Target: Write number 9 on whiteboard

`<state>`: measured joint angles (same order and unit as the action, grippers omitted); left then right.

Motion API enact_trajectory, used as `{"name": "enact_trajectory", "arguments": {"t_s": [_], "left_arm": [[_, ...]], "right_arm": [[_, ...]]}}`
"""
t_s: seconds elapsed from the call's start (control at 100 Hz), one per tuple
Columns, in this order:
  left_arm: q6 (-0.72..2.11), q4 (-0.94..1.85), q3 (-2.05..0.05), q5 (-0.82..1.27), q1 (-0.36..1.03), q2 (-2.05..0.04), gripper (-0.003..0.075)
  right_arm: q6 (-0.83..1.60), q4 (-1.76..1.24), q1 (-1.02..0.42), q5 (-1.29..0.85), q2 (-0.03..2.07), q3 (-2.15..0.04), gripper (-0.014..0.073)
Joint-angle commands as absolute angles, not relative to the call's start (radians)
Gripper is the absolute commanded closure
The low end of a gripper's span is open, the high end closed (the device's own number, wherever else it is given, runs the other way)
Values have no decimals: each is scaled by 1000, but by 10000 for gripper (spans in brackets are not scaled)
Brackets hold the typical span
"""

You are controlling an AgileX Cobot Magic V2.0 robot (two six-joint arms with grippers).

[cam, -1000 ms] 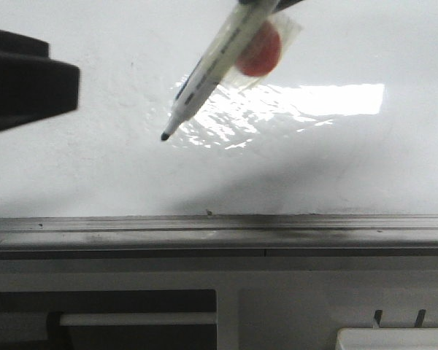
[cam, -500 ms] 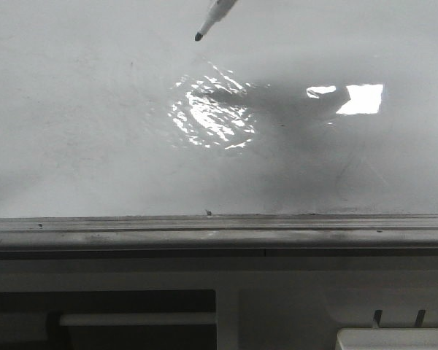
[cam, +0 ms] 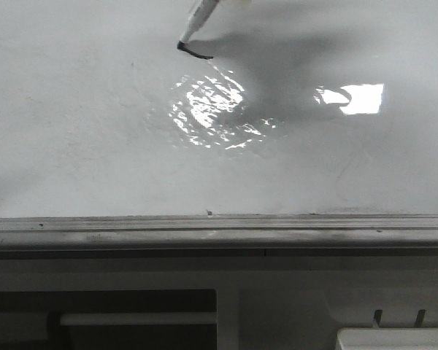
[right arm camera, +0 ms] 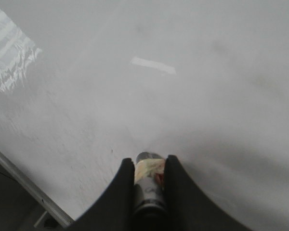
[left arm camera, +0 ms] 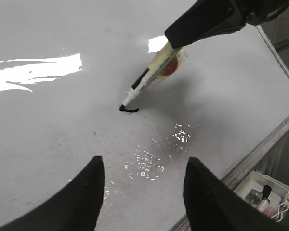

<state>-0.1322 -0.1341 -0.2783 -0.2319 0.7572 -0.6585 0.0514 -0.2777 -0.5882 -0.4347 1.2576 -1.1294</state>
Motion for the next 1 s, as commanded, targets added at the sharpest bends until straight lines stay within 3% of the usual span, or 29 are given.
{"name": "enact_trajectory", "arguments": {"t_s": [0.0, 0.24, 0.49, 0.66, 0.81, 0.99], "left_arm": [[-137, -119, -313, -305, 756, -658, 373], [-137, -119, -313, -306, 756, -658, 373], [-137, -119, -313, -311, 756, -658, 373], [-137, -119, -313, -311, 756, -658, 373], [-137, -121, -313, -311, 756, -658, 373], [-137, -123, -313, -322, 774, -690, 373]], "right_arm": [[59, -253, -602, -367, 1288, -1188, 662], [59, -193, -629, -578, 1285, -1184, 662], [59, -180, -551, -515, 1242, -1256, 663], [45, -208, -551, -630, 1266, -1202, 662], [45, -254, -587, -587, 1250, -1069, 662], [45, -262, -646, -571, 1205, -1102, 663]]}}
